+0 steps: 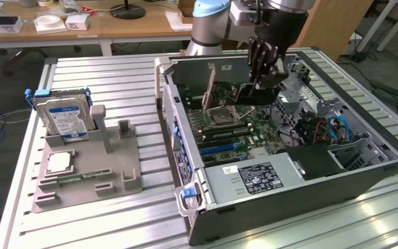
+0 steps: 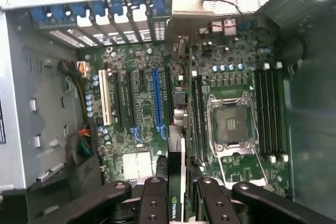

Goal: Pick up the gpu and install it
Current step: 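Insert the gpu into the slot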

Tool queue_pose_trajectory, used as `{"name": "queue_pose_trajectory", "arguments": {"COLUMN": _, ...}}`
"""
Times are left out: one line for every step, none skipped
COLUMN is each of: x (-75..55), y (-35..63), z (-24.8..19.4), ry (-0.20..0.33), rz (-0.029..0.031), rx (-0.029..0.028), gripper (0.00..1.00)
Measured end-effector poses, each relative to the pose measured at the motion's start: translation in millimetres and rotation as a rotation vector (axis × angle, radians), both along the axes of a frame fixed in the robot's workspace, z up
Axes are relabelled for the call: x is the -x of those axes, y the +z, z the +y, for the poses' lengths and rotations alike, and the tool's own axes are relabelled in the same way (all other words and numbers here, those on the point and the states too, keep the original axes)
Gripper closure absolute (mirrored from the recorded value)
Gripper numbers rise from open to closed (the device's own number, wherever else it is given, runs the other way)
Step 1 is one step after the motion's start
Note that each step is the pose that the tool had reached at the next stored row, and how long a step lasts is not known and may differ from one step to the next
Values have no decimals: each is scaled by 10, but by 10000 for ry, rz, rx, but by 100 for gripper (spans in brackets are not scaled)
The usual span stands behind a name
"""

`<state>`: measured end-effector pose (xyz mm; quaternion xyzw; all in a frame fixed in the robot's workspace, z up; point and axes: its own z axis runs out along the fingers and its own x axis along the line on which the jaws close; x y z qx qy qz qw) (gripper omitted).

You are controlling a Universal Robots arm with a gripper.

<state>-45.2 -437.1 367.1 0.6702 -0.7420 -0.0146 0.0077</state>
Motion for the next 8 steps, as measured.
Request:
{"name": "queue_pose_trajectory", "arguments": {"x": 1, "y": -14, "z": 0, "ry": 195, "rz": 0, "rx": 0, "gripper": 74}}
{"name": "queue_pose_trajectory", "arguments": {"x": 0, "y": -27, "z": 0, "ry": 365, "rz": -1, "rx": 1, "gripper": 74}}
{"name": "queue_pose_trajectory", "arguments": {"x": 0, "y": -39, "z": 0, "ry": 519, "rz": -2, "rx": 0, "gripper": 74}}
{"name": "queue_pose_trajectory", "arguments": {"x": 0, "y": -52, "z": 0, "ry": 667, "rz": -3, "rx": 1, "gripper": 74}}
{"name": "queue_pose_trajectory", "arguments": {"x": 1, "y": -64, "z": 0, "ry": 823, "rz": -4, "rx": 1, "gripper": 74}}
{"name": "queue_pose_trajectory", "arguments": {"x": 1, "y": -76, "z": 0, "ry": 989, "rz": -4, "rx": 1, "gripper": 74}}
{"name": "queue_pose_trajectory", "arguments": {"x": 1, "y": -88, "z": 0, "ry": 1154, "rz": -4, "rx": 0, "gripper": 74}}
{"name": "queue_pose_trajectory", "arguments": {"x": 1, "y": -101, "z": 0, "ry": 1331, "rz": -5, "rx": 0, "gripper": 74}}
